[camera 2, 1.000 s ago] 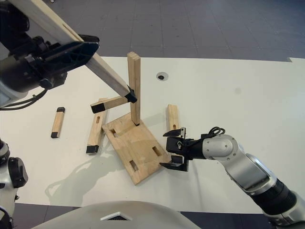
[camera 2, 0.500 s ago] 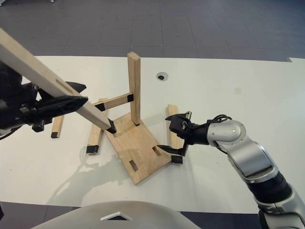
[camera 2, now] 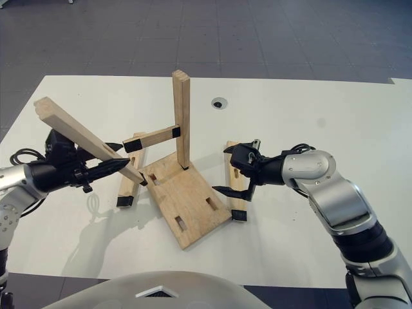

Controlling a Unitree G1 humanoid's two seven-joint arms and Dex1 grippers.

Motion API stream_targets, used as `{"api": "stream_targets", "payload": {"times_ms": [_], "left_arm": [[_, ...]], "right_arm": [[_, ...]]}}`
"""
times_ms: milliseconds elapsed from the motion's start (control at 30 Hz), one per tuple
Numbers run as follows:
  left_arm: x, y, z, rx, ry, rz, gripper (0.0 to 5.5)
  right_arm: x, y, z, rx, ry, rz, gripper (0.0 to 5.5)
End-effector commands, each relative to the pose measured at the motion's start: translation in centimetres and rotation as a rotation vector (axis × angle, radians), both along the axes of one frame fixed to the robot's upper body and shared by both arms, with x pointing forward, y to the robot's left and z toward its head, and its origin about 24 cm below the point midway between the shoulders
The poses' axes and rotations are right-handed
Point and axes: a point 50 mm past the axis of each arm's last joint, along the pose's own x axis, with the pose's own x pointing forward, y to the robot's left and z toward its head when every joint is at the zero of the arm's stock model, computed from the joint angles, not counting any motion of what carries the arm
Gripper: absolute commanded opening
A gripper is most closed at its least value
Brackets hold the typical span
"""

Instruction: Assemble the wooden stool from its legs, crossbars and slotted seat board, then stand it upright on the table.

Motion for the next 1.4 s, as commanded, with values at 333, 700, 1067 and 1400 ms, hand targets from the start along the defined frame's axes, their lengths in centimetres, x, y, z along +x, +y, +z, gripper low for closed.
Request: {"api": "stream_targets", "payload": {"times_ms": [333,700,1067,1400], "left_arm": [[1.6,-0.7,-2.0,-0.076,-0.011,0.040,2.05],[1.8,-0.5,-3.4,-0.012,0.054,-0.045,2.05],[1.1,-1.4,-4.5,-0.019,0.092,-0.059,2.05],[-0.2,-2.0,-7.8,-0.045,0.266,-0.127,2.05]], "right_arm": [[0.7,0.2,0.7,-0.013,-0.023,0.039,5.50],[1.1,0.4,1.0,-0.003,-0.037,0.043,5.50],[1.1,0.8,1.2,0.006,-0.049,0.044,5.50],[0.8,1.1,1.0,-0.010,-0.061,0.071,5.50]]}}
